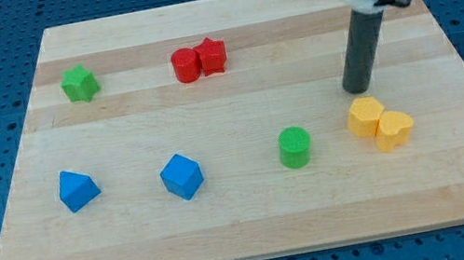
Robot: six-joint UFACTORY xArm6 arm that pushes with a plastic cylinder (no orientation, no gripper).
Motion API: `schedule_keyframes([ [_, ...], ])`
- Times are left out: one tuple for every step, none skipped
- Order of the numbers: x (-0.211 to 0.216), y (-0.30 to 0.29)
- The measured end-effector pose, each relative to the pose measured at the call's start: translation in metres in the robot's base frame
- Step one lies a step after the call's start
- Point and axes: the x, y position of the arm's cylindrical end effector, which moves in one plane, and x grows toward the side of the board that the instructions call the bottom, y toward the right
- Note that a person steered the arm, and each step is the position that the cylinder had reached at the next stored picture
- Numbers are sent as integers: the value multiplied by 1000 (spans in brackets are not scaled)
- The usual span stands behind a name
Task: Move your arm to the left side of the green circle
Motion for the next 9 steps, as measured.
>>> schedule_keyframes([
  [-6, 62],
  [13, 142],
  [64, 183],
  [108, 164],
  [138, 84],
  [155, -2],
  [156, -73],
  [138, -118],
  [103, -157],
])
